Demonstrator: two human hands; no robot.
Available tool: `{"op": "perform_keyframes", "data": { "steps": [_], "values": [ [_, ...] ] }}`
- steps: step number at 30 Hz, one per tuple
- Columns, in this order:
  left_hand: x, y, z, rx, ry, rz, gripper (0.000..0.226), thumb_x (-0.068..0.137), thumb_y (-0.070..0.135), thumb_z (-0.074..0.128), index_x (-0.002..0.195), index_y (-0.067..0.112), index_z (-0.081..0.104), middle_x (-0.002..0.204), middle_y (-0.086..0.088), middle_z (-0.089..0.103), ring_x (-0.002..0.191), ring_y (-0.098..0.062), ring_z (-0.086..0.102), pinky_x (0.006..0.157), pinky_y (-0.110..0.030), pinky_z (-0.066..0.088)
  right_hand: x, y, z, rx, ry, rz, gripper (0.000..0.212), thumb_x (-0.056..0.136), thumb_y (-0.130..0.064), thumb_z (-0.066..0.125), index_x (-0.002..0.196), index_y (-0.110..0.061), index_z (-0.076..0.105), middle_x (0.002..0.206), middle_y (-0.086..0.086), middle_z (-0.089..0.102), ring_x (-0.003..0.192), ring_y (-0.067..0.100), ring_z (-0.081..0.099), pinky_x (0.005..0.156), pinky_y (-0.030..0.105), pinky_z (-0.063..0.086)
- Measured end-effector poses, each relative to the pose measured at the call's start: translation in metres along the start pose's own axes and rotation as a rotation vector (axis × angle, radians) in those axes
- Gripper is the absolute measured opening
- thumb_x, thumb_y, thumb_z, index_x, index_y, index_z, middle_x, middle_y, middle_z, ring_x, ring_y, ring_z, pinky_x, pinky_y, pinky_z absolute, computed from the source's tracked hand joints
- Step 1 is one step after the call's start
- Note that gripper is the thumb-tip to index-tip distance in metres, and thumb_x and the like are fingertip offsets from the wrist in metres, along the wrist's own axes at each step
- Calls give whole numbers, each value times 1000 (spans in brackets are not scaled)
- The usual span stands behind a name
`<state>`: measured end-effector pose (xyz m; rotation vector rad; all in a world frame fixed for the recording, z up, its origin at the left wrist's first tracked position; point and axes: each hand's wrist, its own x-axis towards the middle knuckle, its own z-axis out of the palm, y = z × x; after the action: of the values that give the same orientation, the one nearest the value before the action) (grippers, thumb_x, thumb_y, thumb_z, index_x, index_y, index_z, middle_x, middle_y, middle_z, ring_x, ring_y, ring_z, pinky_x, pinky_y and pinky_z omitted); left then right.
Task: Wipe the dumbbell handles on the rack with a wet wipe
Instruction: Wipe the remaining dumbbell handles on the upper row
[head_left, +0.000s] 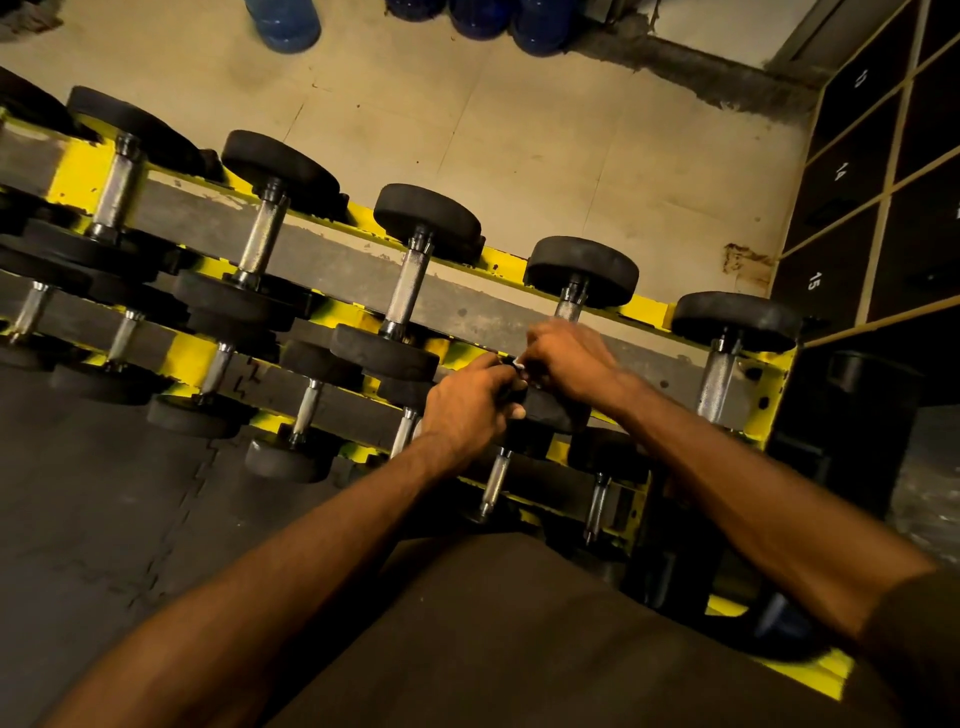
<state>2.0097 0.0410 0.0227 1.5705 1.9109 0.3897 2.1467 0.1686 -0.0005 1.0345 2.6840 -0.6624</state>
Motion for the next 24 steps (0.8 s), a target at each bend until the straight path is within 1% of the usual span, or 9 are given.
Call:
{"op": "perform_keyframes", "data": {
  "steps": [3,5,8,10,13,17,19,22,24],
  "values": [
    [-2,1,0,1,6,-9,29,85,34,78,113,30,70,114,11,57,101,-19,62,82,-40,55,33,-17,-9,-431,-138,-30,22,90,-37,66,103,-21,72,99,6,63,102,22,58,83,33,44],
    [-4,2,1,-10,4,-11,29,86,33,77,114,30,70,117,12,57,101,-19,62,82,-40,55,48,-26,-10,-553,-301,-47,24,91,-39,65,105,-21,71,102,6,66,103,24,58,91,36,44],
    [-4,1,2,-26,12,-16,28,87,33,76,114,30,70,117,12,57,101,-18,61,84,-39,55,58,-28,-16,-508,-573,1,21,91,-40,63,100,-22,68,90,-1,64,91,21,60,94,39,48],
    [-4,1,1,-34,4,-18,29,87,33,76,115,30,69,118,12,56,101,-18,62,84,-39,55,60,-27,-26,-428,-662,20,15,91,-39,62,95,-24,67,87,-3,64,89,20,61,93,42,50],
    [-3,1,0,-35,1,-10,30,86,33,77,114,31,69,116,12,57,101,-19,62,83,-41,55,52,-19,-34,-301,-565,-49,12,87,-29,68,99,-30,70,88,-5,63,91,19,57,80,36,48],
    [-2,0,-1,-30,-6,-8,29,86,34,77,114,30,70,115,11,56,102,-20,62,82,-37,53,22,-5,-30,-282,-293,-173,12,86,-35,70,97,-31,72,79,-9,52,92,17,46,74,34,37],
    [-1,0,-2,-25,-5,-4,29,86,35,77,113,29,70,114,11,55,101,-18,61,81,-37,52,15,5,-31,-322,-166,-147,18,86,-37,71,103,-31,72,89,-5,59,94,18,48,74,32,38],
    [-1,0,-2,-26,-10,7,26,85,34,78,109,28,70,108,14,53,99,-16,61,79,-35,52,17,11,-36,-435,50,36,29,88,-27,70,116,-19,70,115,7,60,106,25,54,83,38,48],
    [-1,-1,-3,-20,-8,6,26,85,34,78,109,28,70,107,15,53,99,-16,61,78,-32,50,18,2,-29,-488,65,103,32,87,-25,71,117,-13,69,125,12,58,115,29,53,90,41,48]
  ]
}}
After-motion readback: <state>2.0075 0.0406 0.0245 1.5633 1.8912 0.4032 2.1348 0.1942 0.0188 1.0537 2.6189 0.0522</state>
